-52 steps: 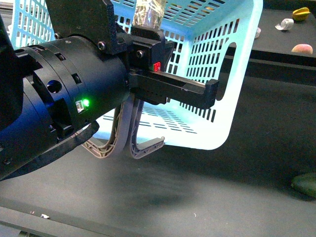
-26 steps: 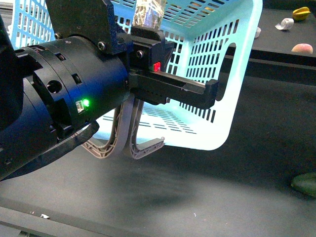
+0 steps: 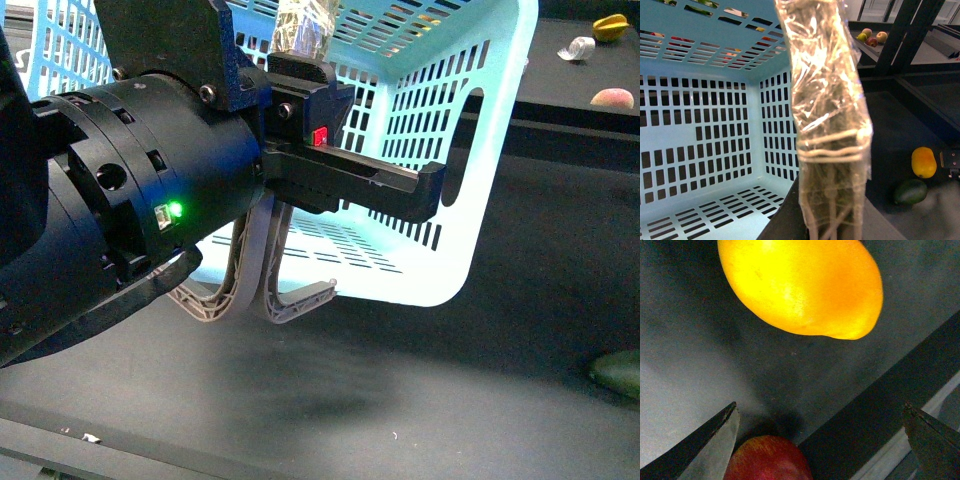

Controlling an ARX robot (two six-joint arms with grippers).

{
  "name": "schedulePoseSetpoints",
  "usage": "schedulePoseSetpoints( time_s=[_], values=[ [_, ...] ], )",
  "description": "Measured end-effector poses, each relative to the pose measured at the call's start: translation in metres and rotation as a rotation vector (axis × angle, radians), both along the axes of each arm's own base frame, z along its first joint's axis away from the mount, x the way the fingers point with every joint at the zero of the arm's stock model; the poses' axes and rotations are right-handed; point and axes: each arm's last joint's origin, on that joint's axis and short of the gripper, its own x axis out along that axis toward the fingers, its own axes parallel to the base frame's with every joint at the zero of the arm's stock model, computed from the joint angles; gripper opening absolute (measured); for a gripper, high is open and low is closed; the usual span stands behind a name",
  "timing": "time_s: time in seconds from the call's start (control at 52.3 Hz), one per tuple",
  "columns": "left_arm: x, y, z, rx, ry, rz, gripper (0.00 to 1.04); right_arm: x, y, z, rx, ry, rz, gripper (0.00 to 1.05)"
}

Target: Pick mango with right arm and hold basket with left

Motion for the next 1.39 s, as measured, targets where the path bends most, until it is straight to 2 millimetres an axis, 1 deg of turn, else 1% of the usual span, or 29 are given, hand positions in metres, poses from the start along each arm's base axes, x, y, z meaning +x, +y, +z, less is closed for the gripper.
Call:
schedulePoseSetpoints(
  time_s=[0.153,0.363,0.592,0.707,0.898,1.032,1.261,1.395],
  values=[
    [0.000,0.000,0.000,0.000,0.000,0.000,0.06,0.013,-0.003,-0.011,0.014,0.016,0.006,0.96],
    [0.000,0.000,0.000,0.000,0.000,-0.001,0.06,0.047,0.009,-0.026,0.063,0.028,0.027,0.96],
    [0.000,0.000,0.000,0.000,0.000,0.000,0.06,0.070,0.021,-0.031,0.090,0.017,0.032,0.96],
    [0.000,0.000,0.000,0.000,0.000,0.000,0.06,0.079,0.026,-0.032,0.107,0.023,0.019,0.96],
    [0.000,0.000,0.000,0.000,0.000,0.000,0.06,0.081,0.036,-0.034,0.180,0.076,-0.026,0.96],
    [0.000,0.000,0.000,0.000,0.000,0.000,0.06,0.079,0.037,-0.035,0.185,0.094,-0.046,0.96],
    [0.000,0.000,0.000,0.000,0.000,0.000,0.06,0.080,0.025,-0.037,0.129,0.044,-0.083,0.96],
    [0.000,0.000,0.000,0.000,0.000,0.000,0.06,0.078,0.020,-0.038,0.124,0.043,-0.098,0.96]
  ],
)
